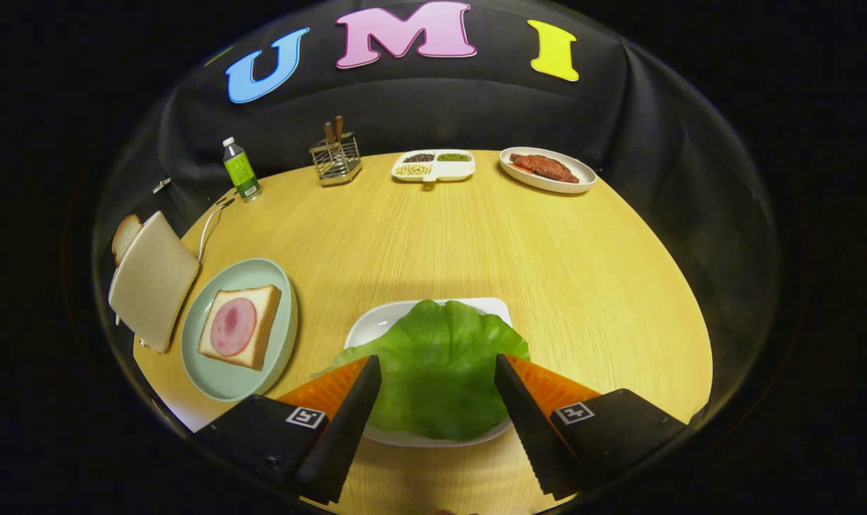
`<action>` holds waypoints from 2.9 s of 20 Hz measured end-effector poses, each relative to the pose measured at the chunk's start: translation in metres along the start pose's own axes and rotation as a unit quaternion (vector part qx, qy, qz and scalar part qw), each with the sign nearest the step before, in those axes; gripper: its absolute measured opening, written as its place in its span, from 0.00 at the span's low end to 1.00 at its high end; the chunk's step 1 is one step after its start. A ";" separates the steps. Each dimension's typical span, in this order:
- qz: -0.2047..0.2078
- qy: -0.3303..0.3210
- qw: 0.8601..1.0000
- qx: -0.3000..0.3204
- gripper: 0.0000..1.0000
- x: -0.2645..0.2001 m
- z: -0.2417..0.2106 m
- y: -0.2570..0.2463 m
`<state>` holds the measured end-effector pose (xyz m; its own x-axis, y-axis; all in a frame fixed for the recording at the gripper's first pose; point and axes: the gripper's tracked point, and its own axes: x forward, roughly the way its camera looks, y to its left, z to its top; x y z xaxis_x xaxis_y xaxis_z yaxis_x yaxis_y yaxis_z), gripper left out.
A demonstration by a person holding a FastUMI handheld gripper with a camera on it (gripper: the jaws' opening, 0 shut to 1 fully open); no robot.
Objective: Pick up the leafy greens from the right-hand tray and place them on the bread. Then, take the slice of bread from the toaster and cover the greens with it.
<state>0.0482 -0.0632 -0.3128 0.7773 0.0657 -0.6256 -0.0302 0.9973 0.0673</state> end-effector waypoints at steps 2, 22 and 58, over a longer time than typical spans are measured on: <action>0.000 0.003 1.000 -0.002 0.99 0.006 -0.005 0.001; 0.039 0.014 0.999 -0.032 0.23 0.015 -0.002 0.003; 0.140 -0.041 0.987 -0.062 0.05 -0.091 0.100 0.211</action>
<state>0.0340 0.1377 -0.1643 0.7754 0.3414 -0.5312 -0.3242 0.9372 0.1290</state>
